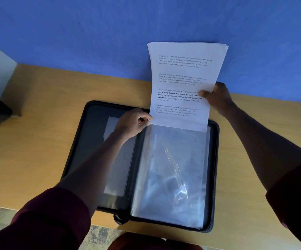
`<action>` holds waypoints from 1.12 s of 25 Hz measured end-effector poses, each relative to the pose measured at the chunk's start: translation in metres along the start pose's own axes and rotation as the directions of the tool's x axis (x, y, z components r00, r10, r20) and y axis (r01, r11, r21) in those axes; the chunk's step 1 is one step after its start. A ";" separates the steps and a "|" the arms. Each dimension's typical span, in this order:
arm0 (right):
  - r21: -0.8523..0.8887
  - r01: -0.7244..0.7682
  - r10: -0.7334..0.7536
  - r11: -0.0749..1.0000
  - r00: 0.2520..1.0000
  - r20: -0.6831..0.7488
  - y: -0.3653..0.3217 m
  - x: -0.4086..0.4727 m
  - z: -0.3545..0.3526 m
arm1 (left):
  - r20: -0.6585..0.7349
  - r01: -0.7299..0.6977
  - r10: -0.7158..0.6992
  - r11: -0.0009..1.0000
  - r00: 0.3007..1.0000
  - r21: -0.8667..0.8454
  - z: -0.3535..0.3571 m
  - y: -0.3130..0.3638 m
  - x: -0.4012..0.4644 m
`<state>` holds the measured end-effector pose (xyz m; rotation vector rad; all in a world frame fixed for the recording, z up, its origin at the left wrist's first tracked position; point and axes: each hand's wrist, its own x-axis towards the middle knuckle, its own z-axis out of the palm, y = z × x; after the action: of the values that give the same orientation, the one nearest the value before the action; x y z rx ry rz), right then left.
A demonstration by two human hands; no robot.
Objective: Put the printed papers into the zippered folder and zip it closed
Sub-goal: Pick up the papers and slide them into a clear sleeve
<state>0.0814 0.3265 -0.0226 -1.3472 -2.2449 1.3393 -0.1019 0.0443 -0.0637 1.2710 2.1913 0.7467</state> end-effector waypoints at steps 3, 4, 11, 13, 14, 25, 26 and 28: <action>0.010 -0.012 0.012 1.000 1.000 0.005 0.002 -0.001 -0.001 | 0.058 0.017 -0.019 0.999 0.998 0.027 -0.004 0.002 0.004; 0.014 -0.012 0.012 1.000 1.000 0.007 0.003 0.000 -0.001 | 0.080 0.022 -0.025 0.999 0.996 0.042 -0.005 0.002 0.006; 0.022 0.012 -0.012 1.000 1.000 0.015 0.002 0.000 -0.001 | 0.171 -0.016 -0.015 0.983 0.985 0.181 -0.004 0.007 0.012; 0.013 0.017 -0.017 1.000 1.000 0.023 0.002 0.001 -0.002 | 0.155 -0.021 -0.011 0.980 0.988 0.199 -0.003 0.005 0.011; 0.010 0.019 -0.019 1.000 0.999 0.028 0.001 0.002 -0.003 | 0.136 -0.019 -0.011 0.976 0.991 0.215 -0.003 0.006 0.010; 0.023 0.021 -0.021 1.000 1.000 -0.003 0.000 0.001 -0.002 | 0.179 -0.144 0.099 0.957 0.979 0.253 -0.014 0.020 0.008; 0.018 0.023 -0.023 1.000 1.000 -0.001 -0.001 0.001 -0.002 | 0.208 -0.122 0.071 0.962 0.976 0.245 -0.014 0.022 0.008; 0.012 0.035 -0.035 0.999 0.999 0.004 -0.001 0.002 -0.003 | 0.276 -0.062 0.002 0.976 0.961 0.210 -0.014 0.028 0.012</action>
<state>0.0813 0.3296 -0.0211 -1.2961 -2.2495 1.3426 -0.0990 0.0637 -0.0360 1.4248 2.0685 0.3227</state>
